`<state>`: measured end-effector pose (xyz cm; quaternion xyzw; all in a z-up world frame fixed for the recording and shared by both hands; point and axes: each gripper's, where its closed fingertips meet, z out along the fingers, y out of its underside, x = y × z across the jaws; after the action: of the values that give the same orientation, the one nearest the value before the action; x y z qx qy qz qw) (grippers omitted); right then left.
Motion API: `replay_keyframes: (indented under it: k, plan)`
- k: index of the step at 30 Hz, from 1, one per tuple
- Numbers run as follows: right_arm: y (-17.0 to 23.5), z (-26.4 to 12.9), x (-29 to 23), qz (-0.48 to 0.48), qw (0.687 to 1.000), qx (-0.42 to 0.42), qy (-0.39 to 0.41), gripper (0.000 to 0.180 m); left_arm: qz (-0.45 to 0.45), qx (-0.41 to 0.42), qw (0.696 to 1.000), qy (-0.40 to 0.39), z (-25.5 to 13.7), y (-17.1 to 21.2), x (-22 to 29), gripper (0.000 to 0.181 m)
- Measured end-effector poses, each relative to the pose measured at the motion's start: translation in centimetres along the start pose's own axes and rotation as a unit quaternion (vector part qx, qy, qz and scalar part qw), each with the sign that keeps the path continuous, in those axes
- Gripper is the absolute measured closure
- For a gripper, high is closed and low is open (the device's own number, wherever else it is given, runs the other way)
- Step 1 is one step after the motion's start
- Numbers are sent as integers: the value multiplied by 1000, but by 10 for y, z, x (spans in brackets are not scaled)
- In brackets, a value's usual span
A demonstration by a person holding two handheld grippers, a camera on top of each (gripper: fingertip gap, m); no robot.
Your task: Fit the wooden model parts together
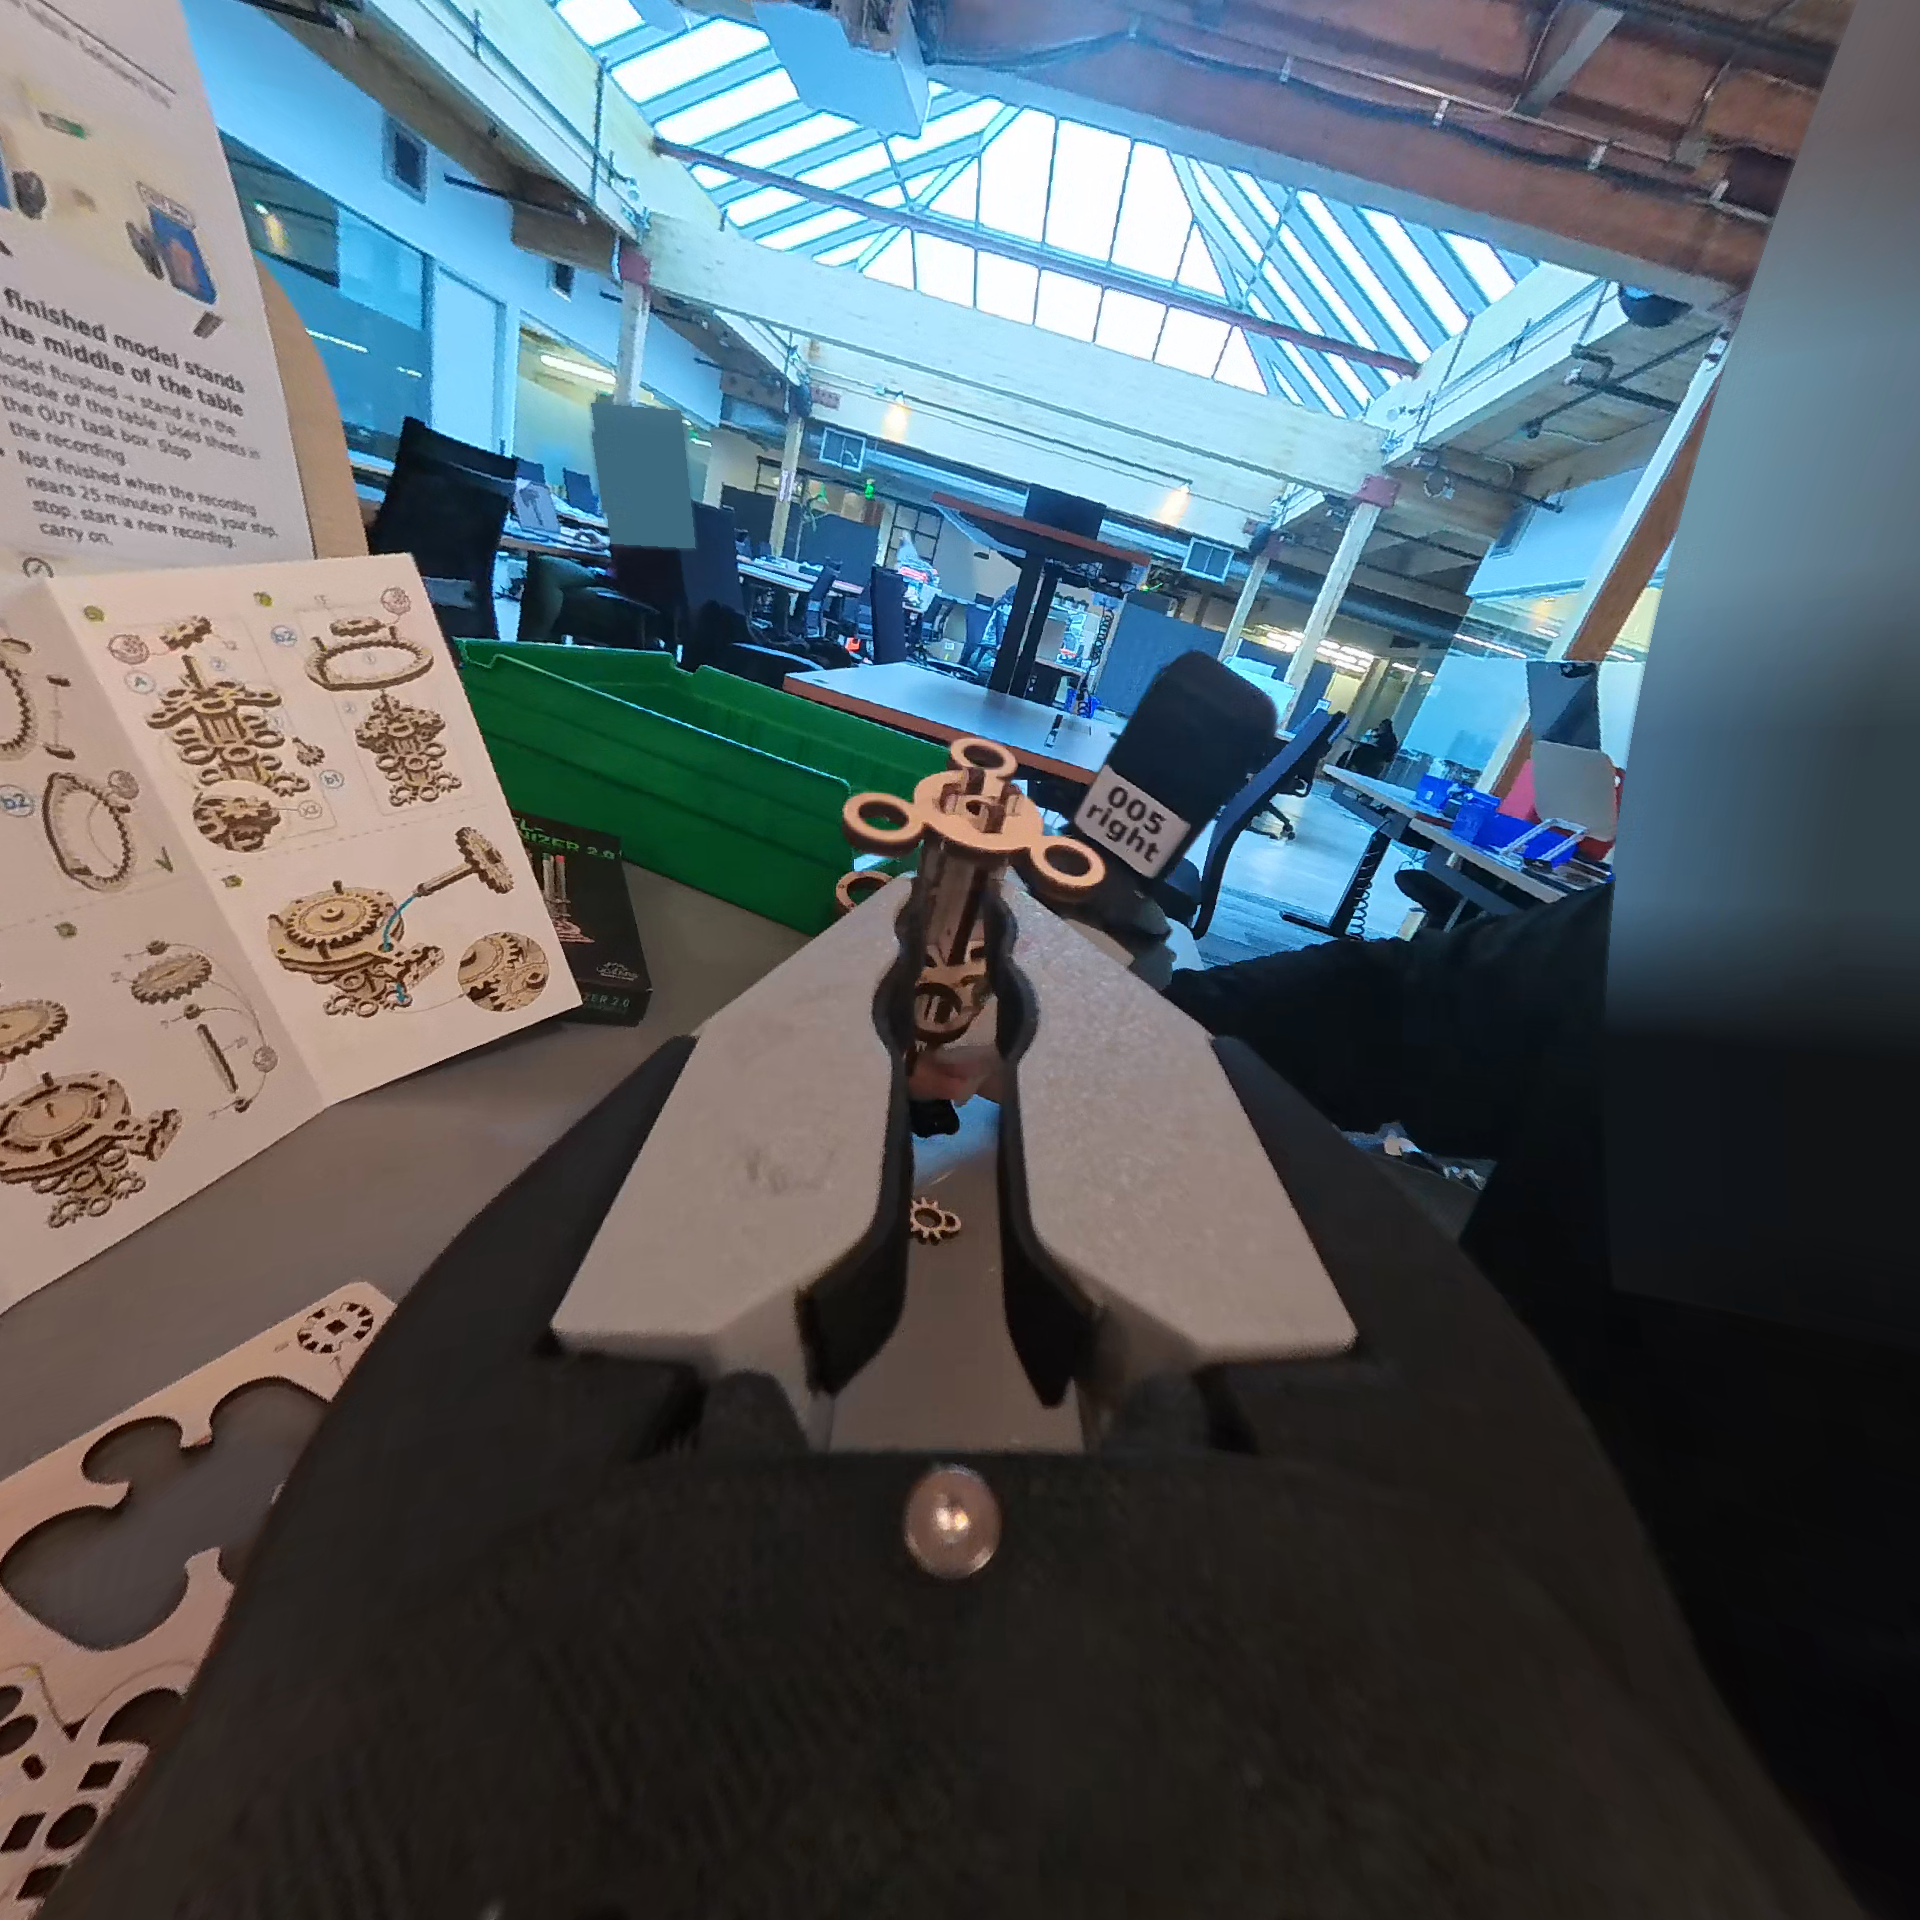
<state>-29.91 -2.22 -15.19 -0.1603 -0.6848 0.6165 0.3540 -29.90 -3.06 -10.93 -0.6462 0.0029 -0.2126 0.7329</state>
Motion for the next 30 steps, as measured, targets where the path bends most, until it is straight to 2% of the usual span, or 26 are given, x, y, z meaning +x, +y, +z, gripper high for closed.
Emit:
replay_keyframes:
  k: [6, 12, 23, 30]
  plan:
    - [-1, 0, 0, -79, 996, -17, 36, 169, 6, 3, 1000, 3, 0, -1, 2, 180]
    - [-6, -4, 3, -217, 970, -33, 104, 170, -1, 13, 1000, 7, -1, -3, 2, 181]
    - [-11, -6, 6, -282, 949, -36, 139, 171, 4, 11, 1000, 7, -1, -2, 2, 181]
    - [-11, -6, 6, -277, 950, -31, 139, 171, 14, 8, 1000, 3, 0, -2, 4, 181]
